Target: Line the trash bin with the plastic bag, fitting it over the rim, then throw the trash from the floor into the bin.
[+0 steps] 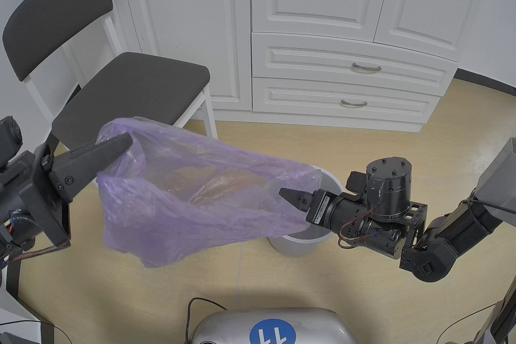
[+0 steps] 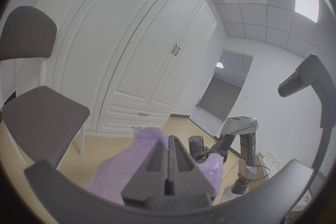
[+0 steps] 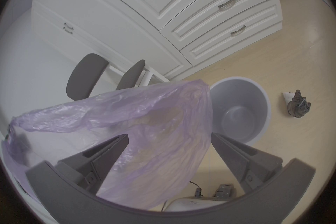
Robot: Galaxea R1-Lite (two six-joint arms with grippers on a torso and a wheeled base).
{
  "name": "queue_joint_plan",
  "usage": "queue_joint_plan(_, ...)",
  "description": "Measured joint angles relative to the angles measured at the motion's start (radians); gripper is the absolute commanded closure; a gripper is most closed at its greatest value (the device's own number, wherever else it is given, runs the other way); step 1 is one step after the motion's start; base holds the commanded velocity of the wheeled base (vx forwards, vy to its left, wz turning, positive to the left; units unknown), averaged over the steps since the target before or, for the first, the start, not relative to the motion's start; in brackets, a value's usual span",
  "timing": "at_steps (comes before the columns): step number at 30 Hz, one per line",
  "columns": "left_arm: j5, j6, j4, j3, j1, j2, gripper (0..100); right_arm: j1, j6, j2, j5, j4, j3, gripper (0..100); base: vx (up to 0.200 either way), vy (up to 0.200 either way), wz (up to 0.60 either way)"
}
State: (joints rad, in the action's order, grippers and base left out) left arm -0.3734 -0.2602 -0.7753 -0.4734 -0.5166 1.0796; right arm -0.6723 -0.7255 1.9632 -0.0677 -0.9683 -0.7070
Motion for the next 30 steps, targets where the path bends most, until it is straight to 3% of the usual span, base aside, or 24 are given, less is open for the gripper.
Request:
queue_joint_plan(10,0.004,-0.005,-0.028,-0.006,-0.004,-0.009,100,-0.001,0.021,0.025,0.017,0.003,0.02,0,0.0,0.0,0.0)
queue_joint_plan(21,0.007,-0.041,-0.022,-0.017,-0.072,-0.079,100,-0.003,0.004,0.098,0.056,-0.029,0.012,0,0.0,0.0,0.0)
queue_joint_plan(30,0.007,-0.042,-0.017,-0.018,-0.091,-0.105,100,-0.01,-0.036,0.144,0.049,-0.226,0.017,0,0.0,0.0,0.0)
